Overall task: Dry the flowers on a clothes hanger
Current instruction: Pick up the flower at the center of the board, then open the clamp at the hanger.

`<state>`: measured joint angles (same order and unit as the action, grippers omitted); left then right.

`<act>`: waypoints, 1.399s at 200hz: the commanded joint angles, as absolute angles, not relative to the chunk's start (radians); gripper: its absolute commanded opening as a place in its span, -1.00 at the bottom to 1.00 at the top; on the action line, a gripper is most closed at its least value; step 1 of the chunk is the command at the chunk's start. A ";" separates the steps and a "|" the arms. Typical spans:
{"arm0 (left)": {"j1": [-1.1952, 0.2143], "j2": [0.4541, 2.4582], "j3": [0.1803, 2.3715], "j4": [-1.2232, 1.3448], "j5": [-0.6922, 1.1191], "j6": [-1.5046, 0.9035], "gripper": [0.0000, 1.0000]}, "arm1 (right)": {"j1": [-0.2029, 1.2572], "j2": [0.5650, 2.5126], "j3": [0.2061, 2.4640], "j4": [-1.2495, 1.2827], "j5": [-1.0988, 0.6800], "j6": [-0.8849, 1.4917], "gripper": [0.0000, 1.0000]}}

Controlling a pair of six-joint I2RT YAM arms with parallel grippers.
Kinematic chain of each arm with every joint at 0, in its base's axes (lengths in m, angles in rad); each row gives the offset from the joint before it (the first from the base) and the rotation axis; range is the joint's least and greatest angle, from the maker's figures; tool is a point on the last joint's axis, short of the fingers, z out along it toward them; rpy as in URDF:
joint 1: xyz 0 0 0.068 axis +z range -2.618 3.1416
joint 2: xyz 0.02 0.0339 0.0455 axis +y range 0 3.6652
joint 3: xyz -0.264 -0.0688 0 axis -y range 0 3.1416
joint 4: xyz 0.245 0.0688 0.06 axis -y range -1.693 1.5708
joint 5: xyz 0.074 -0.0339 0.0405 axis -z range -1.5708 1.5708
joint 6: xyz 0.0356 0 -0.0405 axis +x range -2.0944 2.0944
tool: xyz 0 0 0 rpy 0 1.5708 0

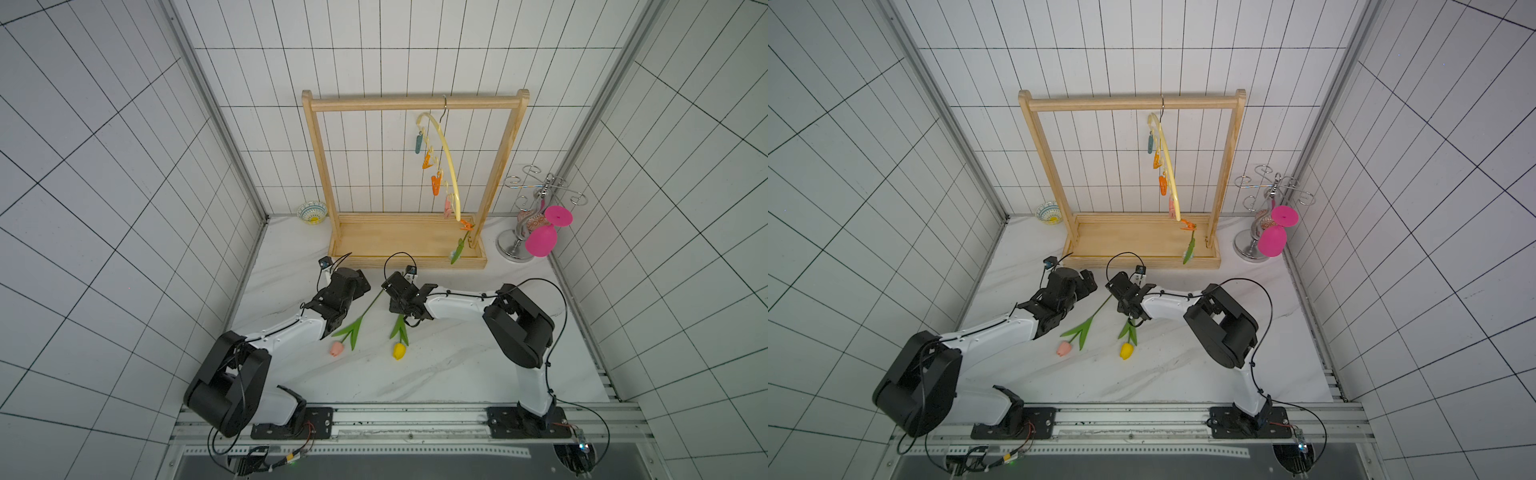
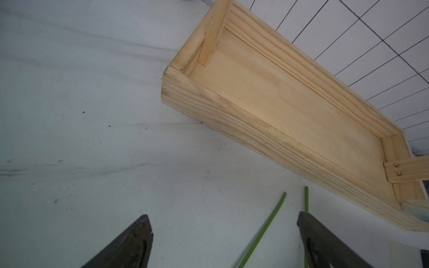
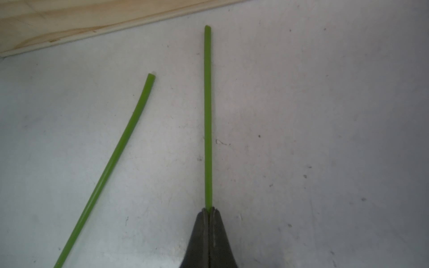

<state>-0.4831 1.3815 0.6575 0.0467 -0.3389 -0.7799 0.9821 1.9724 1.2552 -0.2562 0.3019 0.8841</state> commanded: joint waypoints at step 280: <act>-0.622 1.964 1.521 0.534 0.399 0.092 0.46 | 0.672 1.194 0.818 0.232 0.302 0.317 -1.00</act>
